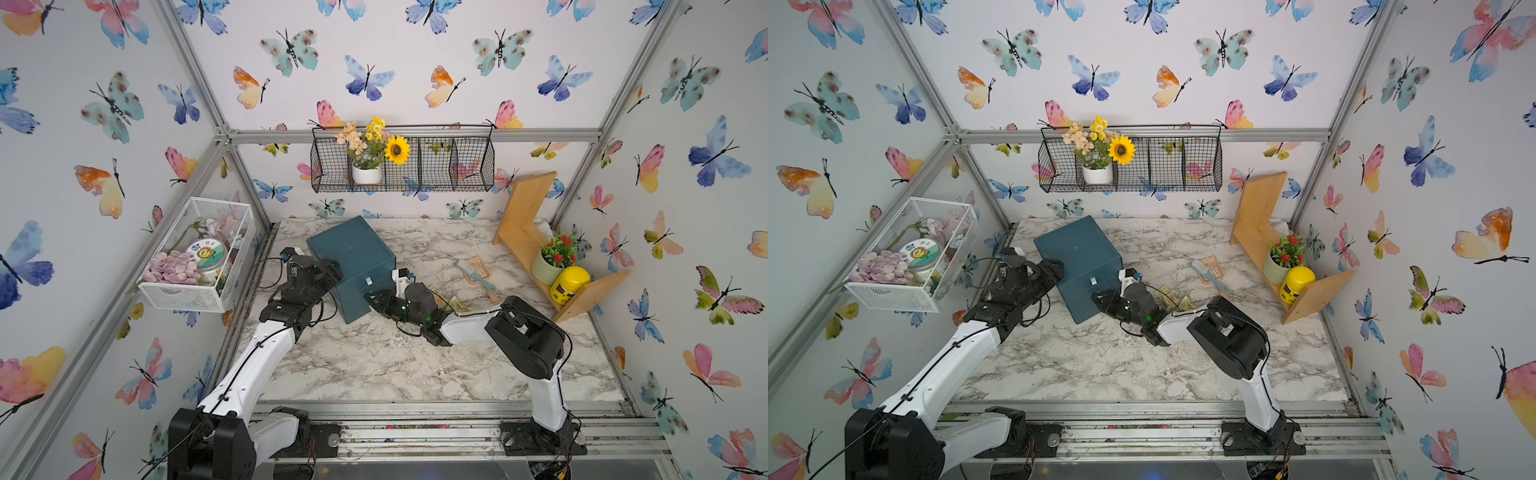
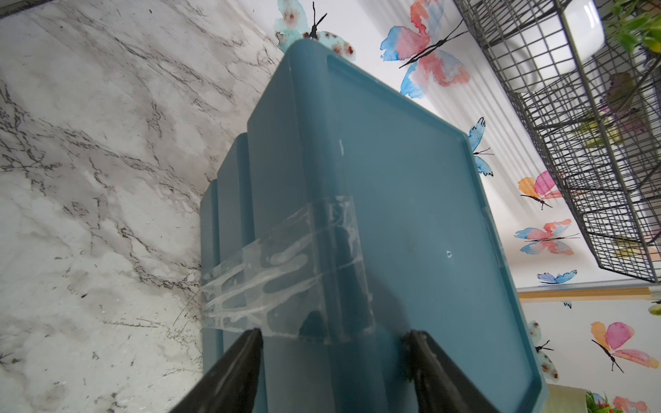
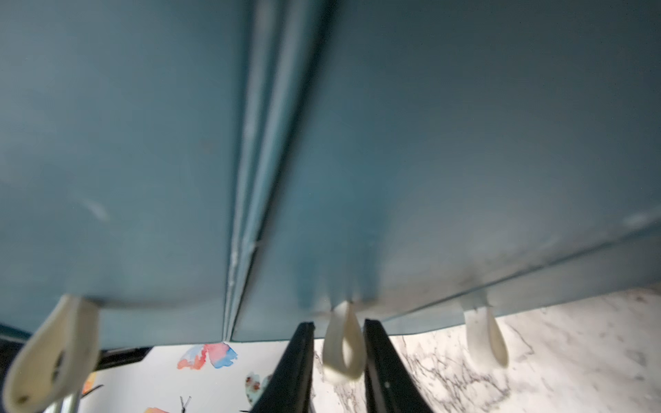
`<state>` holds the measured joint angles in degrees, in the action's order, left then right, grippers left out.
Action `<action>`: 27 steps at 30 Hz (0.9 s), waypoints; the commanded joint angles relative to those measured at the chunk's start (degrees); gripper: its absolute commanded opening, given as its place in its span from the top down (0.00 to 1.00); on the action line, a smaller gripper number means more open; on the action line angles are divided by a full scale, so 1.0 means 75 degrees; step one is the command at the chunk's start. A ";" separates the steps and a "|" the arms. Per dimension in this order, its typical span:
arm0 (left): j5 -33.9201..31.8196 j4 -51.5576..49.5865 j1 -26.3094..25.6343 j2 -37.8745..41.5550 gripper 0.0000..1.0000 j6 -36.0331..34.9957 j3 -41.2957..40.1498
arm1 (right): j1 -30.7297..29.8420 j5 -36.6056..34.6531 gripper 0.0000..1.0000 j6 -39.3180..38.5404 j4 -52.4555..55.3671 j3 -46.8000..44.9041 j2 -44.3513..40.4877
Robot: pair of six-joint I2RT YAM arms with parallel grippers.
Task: Take the cookies out of the drawer
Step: Open the drawer in the storage box.
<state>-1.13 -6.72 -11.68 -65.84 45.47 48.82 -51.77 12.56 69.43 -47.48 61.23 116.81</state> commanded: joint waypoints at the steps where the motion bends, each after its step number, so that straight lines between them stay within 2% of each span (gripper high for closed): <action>1: 0.0173 -0.0441 0.0023 0.0019 0.32 -0.0071 -0.0138 | 0.0035 0.0068 0.83 -0.0023 -0.0015 -0.0049 -0.0071; 8: 0.0174 -0.0418 0.0023 0.0008 0.32 -0.0055 -0.0134 | 0.0035 0.0156 0.98 0.0012 -0.0076 -0.0540 -0.0487; 27: 0.0195 -0.0358 0.0022 -0.0016 0.32 -0.0007 -0.0152 | 0.0024 0.0276 0.98 0.0304 0.0120 -0.2747 -0.2196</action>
<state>-0.93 -6.68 -11.68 -65.84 45.54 48.82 -51.75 14.46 71.09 -48.01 42.48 102.26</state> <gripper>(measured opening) 0.680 0.063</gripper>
